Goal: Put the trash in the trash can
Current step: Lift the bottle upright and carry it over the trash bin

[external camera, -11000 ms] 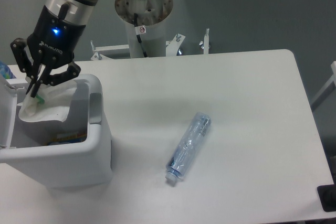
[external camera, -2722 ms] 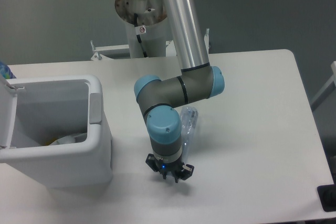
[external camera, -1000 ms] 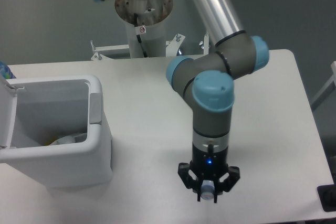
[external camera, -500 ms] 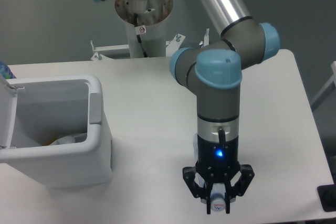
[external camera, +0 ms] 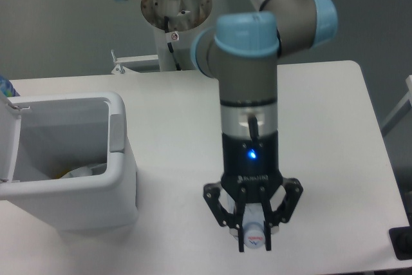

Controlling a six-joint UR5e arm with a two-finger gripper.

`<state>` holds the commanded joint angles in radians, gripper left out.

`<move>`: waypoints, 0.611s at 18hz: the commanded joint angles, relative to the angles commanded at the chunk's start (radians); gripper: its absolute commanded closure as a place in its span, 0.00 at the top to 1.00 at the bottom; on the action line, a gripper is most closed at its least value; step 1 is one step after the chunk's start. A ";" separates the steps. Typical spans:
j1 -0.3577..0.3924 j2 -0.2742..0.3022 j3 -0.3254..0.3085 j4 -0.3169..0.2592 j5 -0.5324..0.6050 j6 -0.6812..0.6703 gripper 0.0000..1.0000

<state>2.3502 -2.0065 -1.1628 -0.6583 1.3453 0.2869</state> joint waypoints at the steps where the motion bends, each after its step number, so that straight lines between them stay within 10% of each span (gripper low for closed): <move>1: -0.009 0.009 -0.002 0.014 -0.002 -0.020 0.33; 11: -0.117 0.109 0.018 0.048 0.000 -0.156 0.34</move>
<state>2.2335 -1.8976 -1.1443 -0.6105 1.3453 0.1305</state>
